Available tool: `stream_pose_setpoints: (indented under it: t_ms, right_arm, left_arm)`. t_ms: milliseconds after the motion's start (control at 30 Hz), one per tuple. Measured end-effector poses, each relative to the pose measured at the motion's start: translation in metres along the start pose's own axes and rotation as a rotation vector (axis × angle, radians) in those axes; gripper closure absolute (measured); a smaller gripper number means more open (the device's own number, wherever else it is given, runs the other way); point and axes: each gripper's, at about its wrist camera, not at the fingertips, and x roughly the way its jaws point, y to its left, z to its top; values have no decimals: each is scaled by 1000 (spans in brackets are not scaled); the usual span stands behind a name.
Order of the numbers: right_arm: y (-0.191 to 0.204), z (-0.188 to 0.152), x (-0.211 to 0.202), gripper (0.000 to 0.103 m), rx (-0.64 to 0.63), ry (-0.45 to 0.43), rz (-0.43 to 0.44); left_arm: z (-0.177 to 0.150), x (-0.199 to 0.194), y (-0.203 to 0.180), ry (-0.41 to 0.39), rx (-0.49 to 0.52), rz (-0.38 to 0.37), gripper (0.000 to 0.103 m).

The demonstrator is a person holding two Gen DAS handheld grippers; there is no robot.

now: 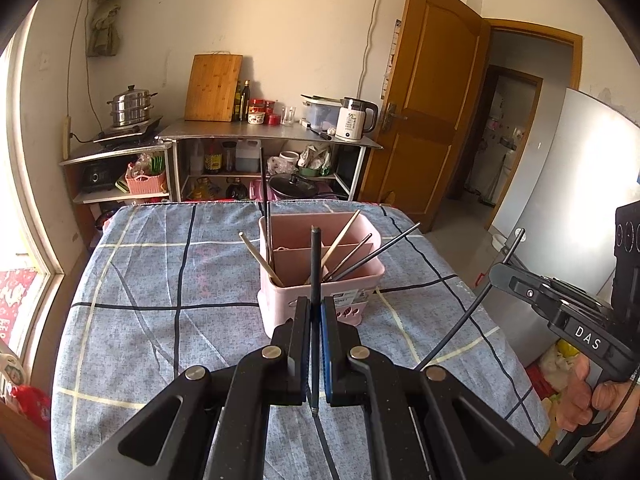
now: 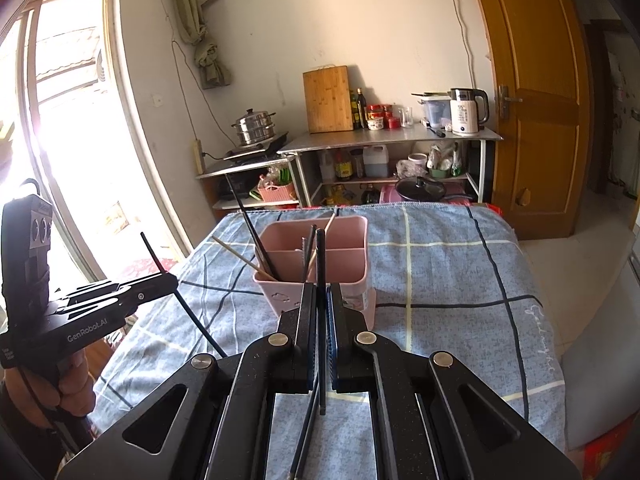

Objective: Organize utensils
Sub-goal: 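Close the left tool on a black chopstick while the right tool grasps another, then lift the black chopsticks with both tools and lower them into the basket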

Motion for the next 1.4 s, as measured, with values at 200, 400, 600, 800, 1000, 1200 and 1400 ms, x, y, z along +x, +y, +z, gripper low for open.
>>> stream_pose_setpoints:
  t_ms: [200, 400, 600, 800, 1000, 1200, 1400]
  right_arm:
    - [8, 9, -6, 98, -19, -24, 11]
    - [19, 27, -5, 98, -39, -57, 25]
    - [25, 47, 3, 98, -45, -83, 36]
    - [28, 67, 12, 98, -44, -106, 46]
    - [27, 81, 23, 98, -24, -120, 61]
    - [23, 94, 32, 98, -3, -143, 72]
    - [16, 103, 44, 98, 12, -150, 68]
  left_arm:
    - [11, -11, -2, -18, 14, -8, 99]
    - [35, -17, -5, -42, 31, -6, 99]
    - [58, -14, -1, -57, 19, -7, 99]
    - [83, -5, 2, -70, 20, 5, 99]
    - [105, 6, 4, -83, 23, 11, 99]
    - [121, 17, 9, -96, 16, 12, 99]
    - [129, 29, 15, -105, 8, 17, 99]
